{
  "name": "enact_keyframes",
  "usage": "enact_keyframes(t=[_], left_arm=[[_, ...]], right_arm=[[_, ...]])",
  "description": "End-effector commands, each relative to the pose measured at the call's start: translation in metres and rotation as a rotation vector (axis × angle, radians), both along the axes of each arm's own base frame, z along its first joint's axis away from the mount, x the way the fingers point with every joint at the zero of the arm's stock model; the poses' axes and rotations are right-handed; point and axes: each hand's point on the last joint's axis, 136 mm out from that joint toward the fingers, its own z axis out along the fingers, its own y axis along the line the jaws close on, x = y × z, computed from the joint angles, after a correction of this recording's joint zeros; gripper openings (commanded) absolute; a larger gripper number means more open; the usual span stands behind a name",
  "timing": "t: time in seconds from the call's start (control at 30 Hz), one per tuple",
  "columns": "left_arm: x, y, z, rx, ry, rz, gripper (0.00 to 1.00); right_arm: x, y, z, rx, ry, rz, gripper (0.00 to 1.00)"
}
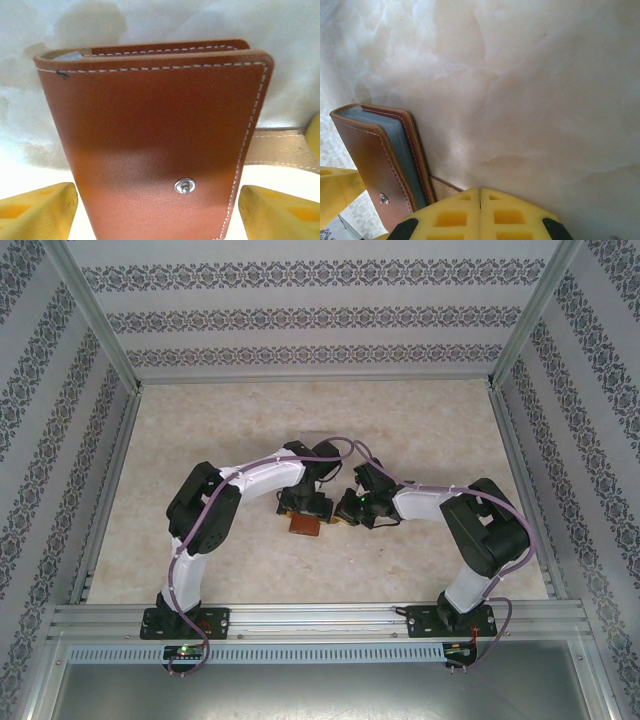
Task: Take the credit cards out of the card holder
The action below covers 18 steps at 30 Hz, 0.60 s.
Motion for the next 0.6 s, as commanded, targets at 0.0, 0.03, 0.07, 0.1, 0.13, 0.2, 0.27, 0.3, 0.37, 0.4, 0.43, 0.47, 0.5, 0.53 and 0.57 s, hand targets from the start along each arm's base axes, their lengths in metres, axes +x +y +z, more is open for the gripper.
enact_keyframes(t=[0.0, 0.03, 0.07, 0.1, 0.13, 0.2, 0.27, 0.3, 0.37, 0.4, 0.43, 0.47, 0.5, 0.53, 0.57], left_arm=[[-0.008, 0.001, -0.001, 0.031, 0.026, -0.03, 0.84], [-0.008, 0.002, -0.001, 0.035, 0.024, -0.031, 0.84], [-0.007, 0.002, 0.0, 0.039, 0.019, -0.032, 0.84], [-0.007, 0.003, 0.0, 0.044, 0.016, -0.036, 0.84], [-0.007, 0.005, 0.0, 0.05, 0.015, -0.035, 0.84], [-0.006, 0.006, 0.002, 0.055, 0.01, -0.037, 0.83], [-0.005, 0.006, 0.006, 0.056, 0.0, -0.037, 0.82], [-0.004, 0.007, 0.008, 0.059, -0.007, -0.039, 0.82], [-0.002, 0.008, 0.013, 0.067, -0.02, -0.04, 0.82], [-0.001, 0.01, 0.015, 0.073, -0.027, -0.042, 0.82], [0.0, 0.011, 0.018, 0.078, -0.036, -0.042, 0.82], [0.001, 0.011, 0.02, 0.079, -0.043, -0.043, 0.81], [0.002, 0.012, 0.023, 0.08, -0.05, -0.043, 0.81], [0.002, 0.012, 0.025, 0.078, -0.053, -0.044, 0.82], [0.003, 0.012, 0.027, 0.078, -0.059, -0.044, 0.81]], right_arm=[[-0.002, 0.001, -0.02, -0.019, 0.004, -0.001, 0.0], [-0.002, 0.001, -0.02, -0.018, 0.003, 0.0, 0.0], [-0.002, 0.0, -0.02, -0.019, 0.004, -0.001, 0.0], [-0.002, 0.0, -0.02, -0.019, 0.005, -0.001, 0.0], [-0.002, 0.0, -0.021, -0.02, 0.004, -0.001, 0.0], [-0.002, 0.0, -0.02, -0.019, 0.004, -0.001, 0.0], [-0.003, -0.001, -0.02, -0.02, 0.005, -0.001, 0.0], [-0.002, -0.001, -0.02, -0.02, 0.004, -0.002, 0.0], [-0.003, -0.001, -0.02, -0.021, 0.003, -0.003, 0.0], [-0.002, -0.001, -0.02, -0.021, 0.003, -0.003, 0.0], [-0.002, -0.001, -0.02, -0.021, 0.003, -0.003, 0.0], [-0.003, -0.001, -0.02, -0.021, 0.005, -0.003, 0.0], [-0.002, -0.001, -0.02, -0.02, 0.003, -0.002, 0.0], [-0.002, -0.001, -0.019, -0.02, 0.002, -0.001, 0.0], [-0.003, -0.001, -0.02, -0.021, 0.004, -0.002, 0.0]])
